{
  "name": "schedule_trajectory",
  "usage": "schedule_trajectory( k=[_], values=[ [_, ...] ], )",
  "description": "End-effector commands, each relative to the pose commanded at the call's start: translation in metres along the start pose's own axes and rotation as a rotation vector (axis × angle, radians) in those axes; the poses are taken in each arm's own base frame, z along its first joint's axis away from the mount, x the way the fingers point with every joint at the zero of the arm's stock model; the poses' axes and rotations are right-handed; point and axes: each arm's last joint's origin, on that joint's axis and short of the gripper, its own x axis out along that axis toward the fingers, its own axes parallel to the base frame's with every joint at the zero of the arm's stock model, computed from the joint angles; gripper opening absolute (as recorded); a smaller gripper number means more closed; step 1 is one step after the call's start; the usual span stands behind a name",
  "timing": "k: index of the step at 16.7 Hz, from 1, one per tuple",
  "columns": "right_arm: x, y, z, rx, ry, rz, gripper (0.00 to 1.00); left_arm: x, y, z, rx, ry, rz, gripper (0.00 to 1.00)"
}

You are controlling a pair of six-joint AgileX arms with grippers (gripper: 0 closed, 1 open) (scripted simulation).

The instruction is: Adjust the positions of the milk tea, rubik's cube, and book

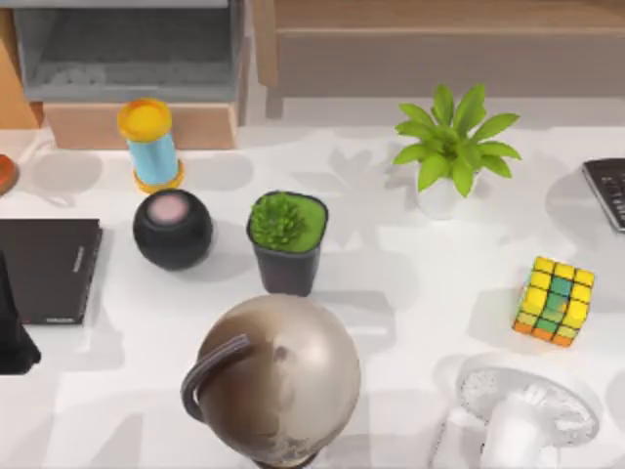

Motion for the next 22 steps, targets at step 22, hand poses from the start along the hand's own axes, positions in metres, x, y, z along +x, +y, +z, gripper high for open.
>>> schedule_trajectory(
  k=[22],
  values=[
    [-0.015, -0.023, -0.047, 0.003, 0.061, -0.029, 0.00, 0.000, 0.000, 0.000, 0.000, 0.000, 0.000, 1.00]
  ],
)
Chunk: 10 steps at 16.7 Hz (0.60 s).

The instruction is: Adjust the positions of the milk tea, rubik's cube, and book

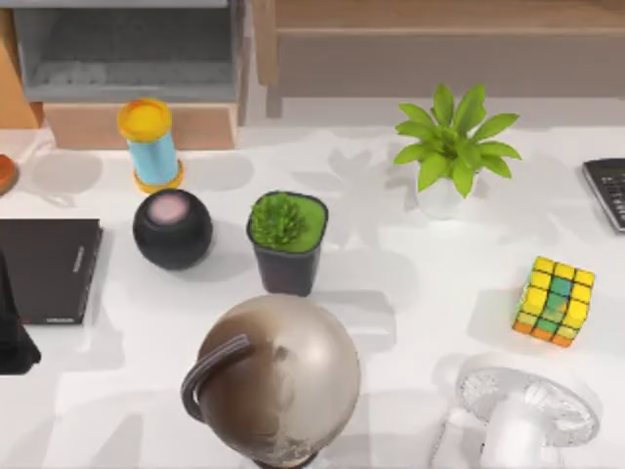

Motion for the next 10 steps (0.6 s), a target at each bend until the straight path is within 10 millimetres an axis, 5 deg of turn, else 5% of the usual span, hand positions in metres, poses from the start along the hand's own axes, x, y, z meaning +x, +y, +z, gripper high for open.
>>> schedule_trajectory(
  k=[10],
  values=[
    [0.0000, 0.0000, 0.0000, 0.000, 0.000, 0.000, 0.75, 0.0000, 0.0000, 0.0000, 0.000, 0.000, 0.000, 1.00]
  ],
)
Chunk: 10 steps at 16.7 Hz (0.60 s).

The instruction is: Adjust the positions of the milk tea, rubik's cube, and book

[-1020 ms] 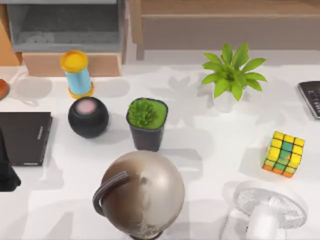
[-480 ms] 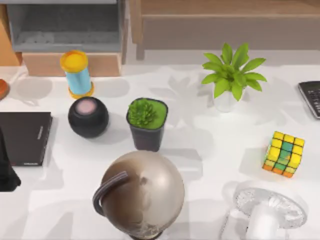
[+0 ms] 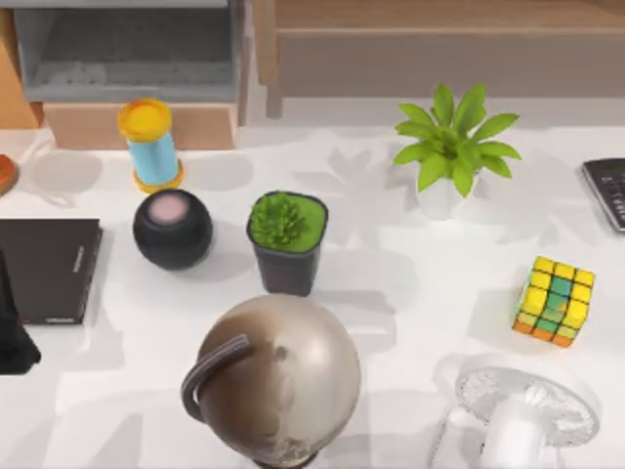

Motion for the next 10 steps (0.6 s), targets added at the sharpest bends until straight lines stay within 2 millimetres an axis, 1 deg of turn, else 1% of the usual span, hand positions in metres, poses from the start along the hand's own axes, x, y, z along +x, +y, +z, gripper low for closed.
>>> schedule_trajectory(
  k=[3, 4, 10],
  values=[
    [0.0000, 0.0000, 0.0000, 0.000, 0.000, 0.000, 0.98, 0.0000, 0.0000, 0.0000, 0.000, 0.000, 0.000, 1.00],
    [0.0000, 0.0000, 0.0000, 0.000, 0.000, 0.000, 1.00, 0.0000, 0.0000, 0.0000, 0.000, 0.000, 0.000, 1.00],
    [0.0000, 0.0000, 0.0000, 0.000, 0.000, 0.000, 1.00, 0.0000, 0.0000, 0.0000, 0.000, 0.000, 0.000, 1.00]
  ],
)
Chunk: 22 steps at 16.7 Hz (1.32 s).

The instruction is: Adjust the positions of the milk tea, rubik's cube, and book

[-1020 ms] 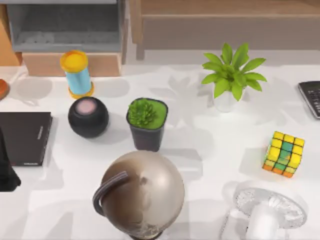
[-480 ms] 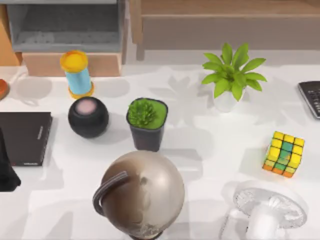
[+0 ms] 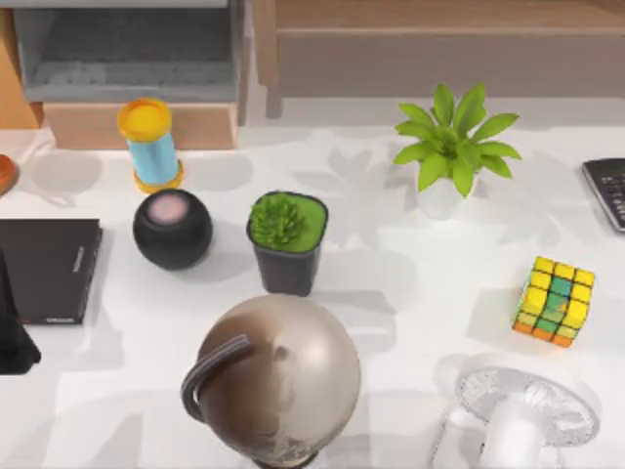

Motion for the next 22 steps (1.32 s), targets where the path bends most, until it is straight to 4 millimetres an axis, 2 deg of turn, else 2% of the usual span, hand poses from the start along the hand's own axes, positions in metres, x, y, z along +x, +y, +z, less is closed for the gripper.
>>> schedule_trajectory(
  k=[3, 8, 14, 16, 19, 22],
  values=[
    [-0.001, 0.000, 0.000, 0.000, -0.001, 0.001, 1.00, 0.000, 0.000, 0.000, 0.000, 0.000, 0.000, 1.00],
    [-0.028, 0.000, 0.000, 0.001, 0.001, 0.001, 1.00, 0.000, 0.000, 0.000, 0.000, 0.000, 0.000, 1.00],
    [-0.030, 0.001, 0.002, 0.005, 0.007, 0.004, 1.00, 0.000, 0.000, 0.000, 0.000, 0.000, 0.000, 1.00],
    [-0.033, 0.000, 0.012, 0.007, 0.009, 0.004, 1.00, 0.000, 0.000, 0.000, 0.000, 0.000, 0.000, 1.00],
    [-0.041, 0.000, 0.038, -0.003, -0.004, 0.004, 1.00, 0.000, 0.000, 0.000, 0.000, 0.000, 0.000, 1.00],
    [-0.048, 0.001, 0.049, 0.002, 0.003, 0.004, 1.00, 0.000, 0.000, 0.000, 0.000, 0.000, 0.000, 1.00]
  ],
)
